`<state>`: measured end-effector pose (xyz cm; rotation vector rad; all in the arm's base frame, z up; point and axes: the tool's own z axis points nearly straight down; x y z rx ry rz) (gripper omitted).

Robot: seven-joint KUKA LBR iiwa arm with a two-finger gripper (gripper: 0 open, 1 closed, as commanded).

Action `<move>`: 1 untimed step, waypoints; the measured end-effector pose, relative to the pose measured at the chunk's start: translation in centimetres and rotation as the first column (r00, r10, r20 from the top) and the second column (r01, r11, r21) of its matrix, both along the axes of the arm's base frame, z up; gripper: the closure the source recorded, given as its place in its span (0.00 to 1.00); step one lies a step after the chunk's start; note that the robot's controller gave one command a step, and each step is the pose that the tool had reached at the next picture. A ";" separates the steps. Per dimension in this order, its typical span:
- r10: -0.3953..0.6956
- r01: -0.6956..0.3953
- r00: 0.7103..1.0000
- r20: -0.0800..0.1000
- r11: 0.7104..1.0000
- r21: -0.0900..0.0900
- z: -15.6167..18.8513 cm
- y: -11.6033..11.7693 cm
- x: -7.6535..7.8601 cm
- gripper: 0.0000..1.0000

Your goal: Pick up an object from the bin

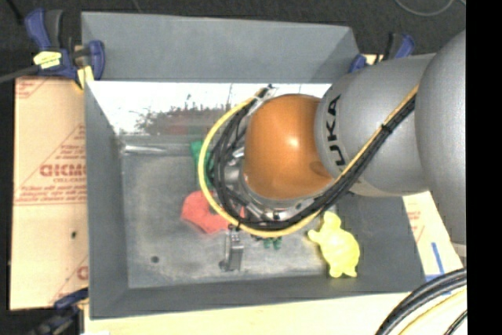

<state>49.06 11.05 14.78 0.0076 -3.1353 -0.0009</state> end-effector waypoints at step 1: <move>-0.004 0.004 1.000 0.008 1.000 0.001 0.4 0.0 0.2 0.00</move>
Offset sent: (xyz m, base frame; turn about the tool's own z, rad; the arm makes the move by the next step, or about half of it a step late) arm 0.0395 0.0118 -0.0732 0.1811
